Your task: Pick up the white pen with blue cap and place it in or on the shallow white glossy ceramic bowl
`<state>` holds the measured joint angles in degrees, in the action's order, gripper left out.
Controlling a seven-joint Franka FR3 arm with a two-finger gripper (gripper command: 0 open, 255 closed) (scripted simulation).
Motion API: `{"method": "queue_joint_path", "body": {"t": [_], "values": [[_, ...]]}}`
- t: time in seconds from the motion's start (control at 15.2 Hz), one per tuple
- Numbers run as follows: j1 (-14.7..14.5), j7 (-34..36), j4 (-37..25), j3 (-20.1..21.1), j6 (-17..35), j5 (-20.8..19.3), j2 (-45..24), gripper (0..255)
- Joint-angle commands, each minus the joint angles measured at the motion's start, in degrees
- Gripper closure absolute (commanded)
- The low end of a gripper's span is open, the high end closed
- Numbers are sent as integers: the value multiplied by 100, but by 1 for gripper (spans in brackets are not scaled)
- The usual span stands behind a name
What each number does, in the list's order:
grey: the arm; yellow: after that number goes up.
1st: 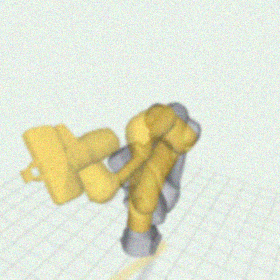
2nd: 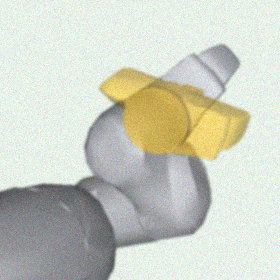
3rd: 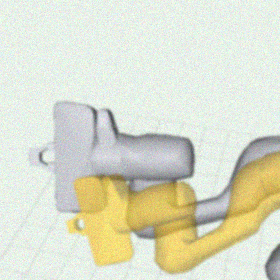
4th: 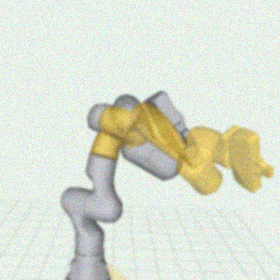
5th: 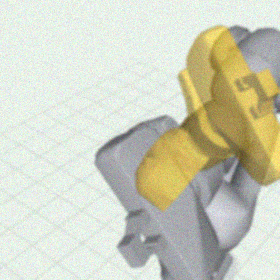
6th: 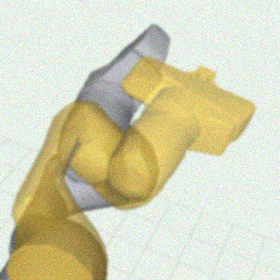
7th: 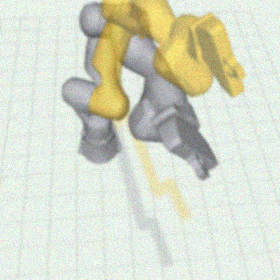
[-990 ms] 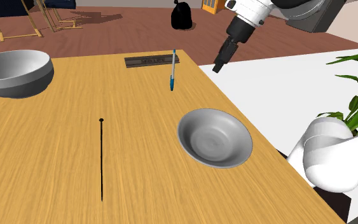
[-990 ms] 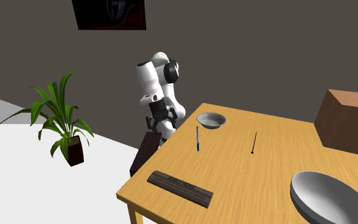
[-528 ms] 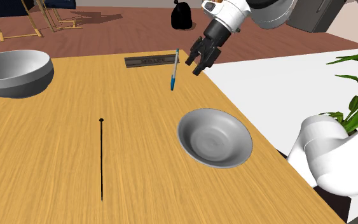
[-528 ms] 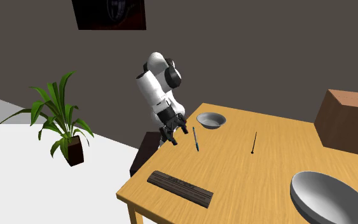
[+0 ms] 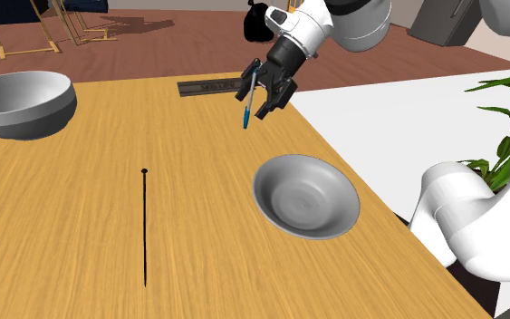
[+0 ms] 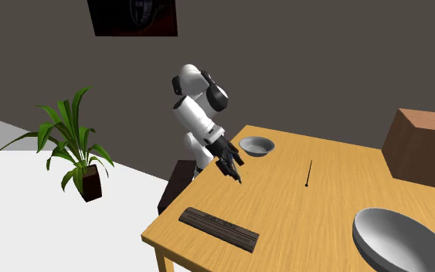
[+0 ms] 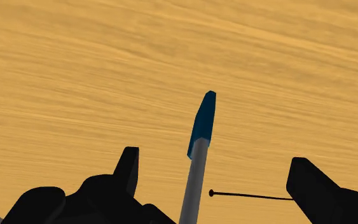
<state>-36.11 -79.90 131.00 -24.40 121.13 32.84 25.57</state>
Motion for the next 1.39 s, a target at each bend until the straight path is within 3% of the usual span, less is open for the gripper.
{"method": "queue_joint_path", "body": {"t": [0.0,0.2,0.73,0.79,1.32], "values": [[-63,-81,51,10,132,90,-81,0],[-157,-161,149,52,375,235,-216,0],[-157,-161,149,53,374,235,-216,0],[-157,-161,149,53,374,235,-216,255],[-157,-160,150,53,375,235,-215,255]]}}
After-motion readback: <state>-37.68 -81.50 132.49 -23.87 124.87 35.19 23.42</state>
